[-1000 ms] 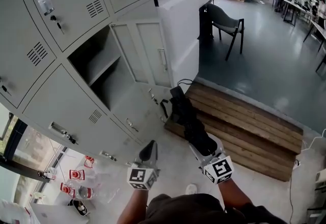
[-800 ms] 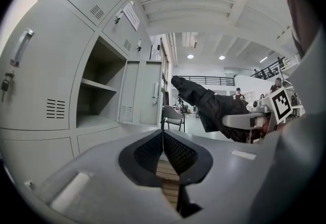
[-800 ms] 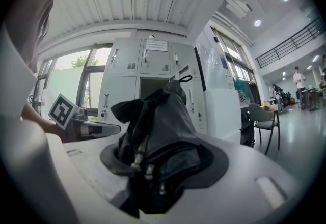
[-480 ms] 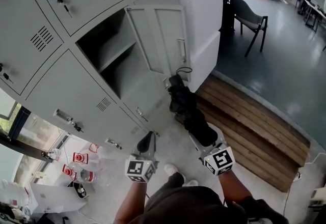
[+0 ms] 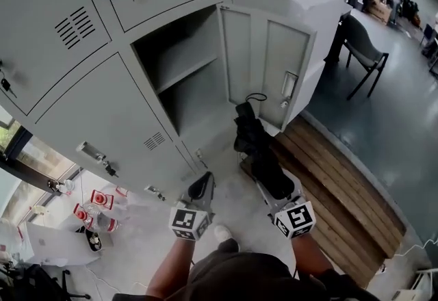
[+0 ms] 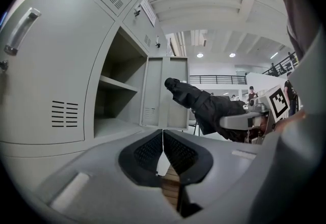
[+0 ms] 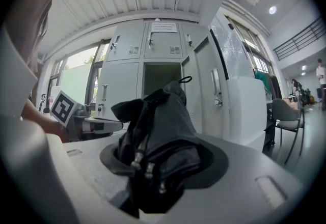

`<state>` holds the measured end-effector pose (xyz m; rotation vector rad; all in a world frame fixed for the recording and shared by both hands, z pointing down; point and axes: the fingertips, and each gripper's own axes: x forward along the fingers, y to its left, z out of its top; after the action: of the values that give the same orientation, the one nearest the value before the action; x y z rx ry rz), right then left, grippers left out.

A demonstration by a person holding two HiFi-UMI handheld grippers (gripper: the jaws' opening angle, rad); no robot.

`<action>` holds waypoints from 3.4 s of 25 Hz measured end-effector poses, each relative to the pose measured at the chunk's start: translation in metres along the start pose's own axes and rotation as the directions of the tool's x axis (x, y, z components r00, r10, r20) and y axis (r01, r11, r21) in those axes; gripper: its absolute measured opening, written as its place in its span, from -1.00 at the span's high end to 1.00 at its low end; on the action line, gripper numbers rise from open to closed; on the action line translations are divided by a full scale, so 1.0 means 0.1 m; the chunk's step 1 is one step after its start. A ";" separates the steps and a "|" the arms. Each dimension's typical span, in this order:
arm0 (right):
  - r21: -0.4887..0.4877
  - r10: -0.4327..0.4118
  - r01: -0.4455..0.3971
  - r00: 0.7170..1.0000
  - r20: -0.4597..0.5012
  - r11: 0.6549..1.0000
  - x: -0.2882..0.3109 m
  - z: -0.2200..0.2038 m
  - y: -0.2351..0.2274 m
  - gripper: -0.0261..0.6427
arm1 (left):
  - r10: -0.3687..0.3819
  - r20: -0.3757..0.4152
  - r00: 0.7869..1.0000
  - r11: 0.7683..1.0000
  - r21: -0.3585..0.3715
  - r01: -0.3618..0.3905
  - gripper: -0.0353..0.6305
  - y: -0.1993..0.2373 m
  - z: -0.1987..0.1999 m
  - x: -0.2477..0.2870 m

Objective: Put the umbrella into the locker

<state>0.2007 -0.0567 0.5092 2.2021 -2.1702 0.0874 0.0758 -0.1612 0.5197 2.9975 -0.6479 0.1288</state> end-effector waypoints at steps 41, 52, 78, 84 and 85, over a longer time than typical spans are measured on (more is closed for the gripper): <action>0.012 0.283 -0.286 0.942 -0.182 0.958 2.53 -0.16 0.12 0.22 | 0.369 0.003 0.930 0.928 -0.051 -0.368 0.88 1.54 -0.05 0.25; 0.008 0.336 -0.342 0.919 -0.208 0.940 3.24 -0.10 0.13 0.22 | 0.475 -0.035 0.879 0.876 -0.077 -0.476 0.88 1.66 -0.12 0.25; -0.021 0.298 -0.328 0.883 -0.363 0.945 4.67 -0.13 0.27 0.22 | 0.576 -0.008 0.818 0.814 -0.084 -0.574 0.88 1.79 -0.08 0.24; -0.019 0.271 -0.308 0.863 -0.427 0.951 4.75 -0.27 0.25 0.22 | 0.578 0.000 0.816 0.813 -0.084 -0.576 0.88 1.83 -0.03 0.21; -0.014 0.268 -0.305 0.858 -0.438 0.952 4.77 -0.28 0.26 0.22 | 0.578 0.002 0.816 0.813 -0.084 -0.576 0.88 1.85 -0.03 0.22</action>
<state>0.1817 -0.5309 0.5724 1.6012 -2.1685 0.4437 0.0186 -0.3377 0.5340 2.6199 -1.5115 0.0882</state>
